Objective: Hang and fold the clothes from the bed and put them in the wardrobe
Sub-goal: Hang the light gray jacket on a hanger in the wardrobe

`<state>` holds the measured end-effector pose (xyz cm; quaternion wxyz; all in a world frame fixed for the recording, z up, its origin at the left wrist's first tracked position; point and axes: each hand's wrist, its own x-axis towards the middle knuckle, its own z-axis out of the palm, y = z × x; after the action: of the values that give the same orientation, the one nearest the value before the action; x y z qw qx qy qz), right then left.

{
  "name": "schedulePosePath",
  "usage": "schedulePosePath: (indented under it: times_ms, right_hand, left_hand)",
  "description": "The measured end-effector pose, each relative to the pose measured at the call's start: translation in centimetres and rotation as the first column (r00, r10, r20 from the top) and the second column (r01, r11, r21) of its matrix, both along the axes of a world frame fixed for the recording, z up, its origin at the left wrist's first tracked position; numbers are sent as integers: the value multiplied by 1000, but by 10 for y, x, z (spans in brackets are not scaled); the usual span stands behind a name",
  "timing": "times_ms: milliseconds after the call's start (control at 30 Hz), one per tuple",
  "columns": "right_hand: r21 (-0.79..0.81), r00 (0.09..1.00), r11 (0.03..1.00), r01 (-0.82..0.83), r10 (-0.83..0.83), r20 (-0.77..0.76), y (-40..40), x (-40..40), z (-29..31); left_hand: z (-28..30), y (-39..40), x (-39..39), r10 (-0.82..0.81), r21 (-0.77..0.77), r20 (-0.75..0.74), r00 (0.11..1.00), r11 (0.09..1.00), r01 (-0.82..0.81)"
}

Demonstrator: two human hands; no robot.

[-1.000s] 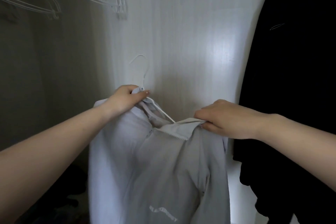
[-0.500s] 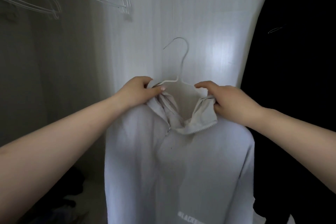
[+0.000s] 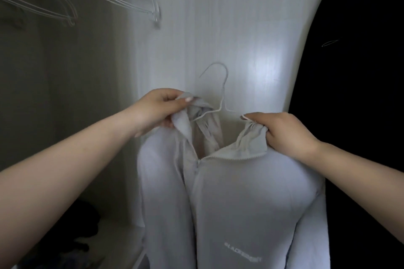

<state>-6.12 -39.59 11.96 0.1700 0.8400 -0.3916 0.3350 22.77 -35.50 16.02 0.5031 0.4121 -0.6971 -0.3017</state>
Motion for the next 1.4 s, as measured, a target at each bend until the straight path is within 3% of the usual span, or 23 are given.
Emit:
schedulePosePath:
  times_ms: [33, 67, 100, 133, 200, 333, 467, 533, 633, 700, 733, 767, 833, 900, 933, 967, 1033, 1100, 1167, 1233, 1300, 1333, 1400]
  right_hand:
    - [0, 995, 999, -54, 54, 86, -1, -1, 0]
    - [-2, 984, 996, -92, 91, 151, 0, -2, 0]
    - [-10, 973, 993, -115, 115, 201, 0, -3, 1]
    - [-17, 963, 992, -125, 126, 238, 1, -3, 3]
    - [-18, 952, 991, -131, 131, 275, 3, -3, 7]
    - [4, 952, 984, -175, 168, 256, 8, 1, 11]
    - [136, 961, 965, -225, 197, 197, 7, -2, 21]
    - [117, 990, 983, -140, 135, 50, 4, -15, 34]
    - [13, 978, 985, 171, -168, -124, 3, -35, 57]
    - [90, 972, 968, 233, -230, -39, 9, -31, 68]
    - [208, 978, 964, 168, -190, 89, 11, -24, 71]
    - [353, 959, 935, 46, -141, 247, 11, -16, 71]
    - [598, 881, 772, -217, -109, 461, 15, -6, 68]
    - [730, 859, 558, -394, -58, 508, 21, -5, 60]
    - [749, 868, 511, -422, -12, 497, 23, -5, 55]
    - [748, 891, 530, -400, 32, 453, 23, -6, 51]
    - [589, 954, 770, -244, 81, 289, 17, -7, 42]
    - [397, 969, 901, -175, 87, 229, 14, -6, 37]
    - [327, 976, 933, -152, 90, 197, 14, -8, 31]
    - [317, 994, 943, -100, 78, 80, 12, -11, 23]
    - [310, 998, 949, -61, 61, 12, 8, -11, 15]
    - [299, 997, 952, -71, 57, 54, 5, -10, 13]
    - [263, 971, 955, -139, 78, 228, 4, -10, 14]
  left_hand:
    - [-1, 3, 3, -112, 43, -62, 992, 992, 115]
    - [-1, 1, 8, -129, 3, -37, 991, 992, 129]
    - [-1, -1, 13, -47, -123, 78, 996, 991, 56]
    - [0, -6, 19, 145, -338, 247, 958, 939, -54]
    - [2, -12, 27, 437, -621, 420, 795, 778, -100]
    - [-3, -18, 29, 518, -667, 513, 684, 742, -62]
    - [-11, -23, 29, 481, -694, 505, 717, 720, 7]
    - [-13, -22, 37, 481, -719, 482, 733, 695, 17]
    - [-14, -18, 48, 466, -703, 519, 717, 710, 48]
    - [-14, -17, 45, 460, -698, 535, 708, 713, 65]
    - [-14, -17, 41, 469, -708, 526, 710, 704, 59]
    - [-14, -18, 37, 483, -721, 501, 718, 692, 38]
    - [-13, -18, 29, 498, -737, 415, 762, 675, -40]
    - [-12, -19, 26, 511, -734, 347, 787, 670, -112]
    - [-12, -20, 25, 519, -725, 331, 788, 674, -140]
    - [-12, -22, 24, 529, -717, 317, 787, 677, -166]
    - [-13, -24, 22, 533, -690, 310, 787, 696, -199]
    - [-13, -25, 20, 503, -652, 301, 810, 729, -210]
    - [-8, -24, 16, 448, -577, 199, 871, 772, -265]
    - [-2, -24, 13, 335, -480, -5, 942, 826, -297]
    - [4, -21, 7, 143, -380, -181, 973, 902, -204]
    - [5, -19, 4, 86, -342, -200, 976, 927, -152]
    - [8, -14, 1, 145, -336, -22, 989, 931, -144]
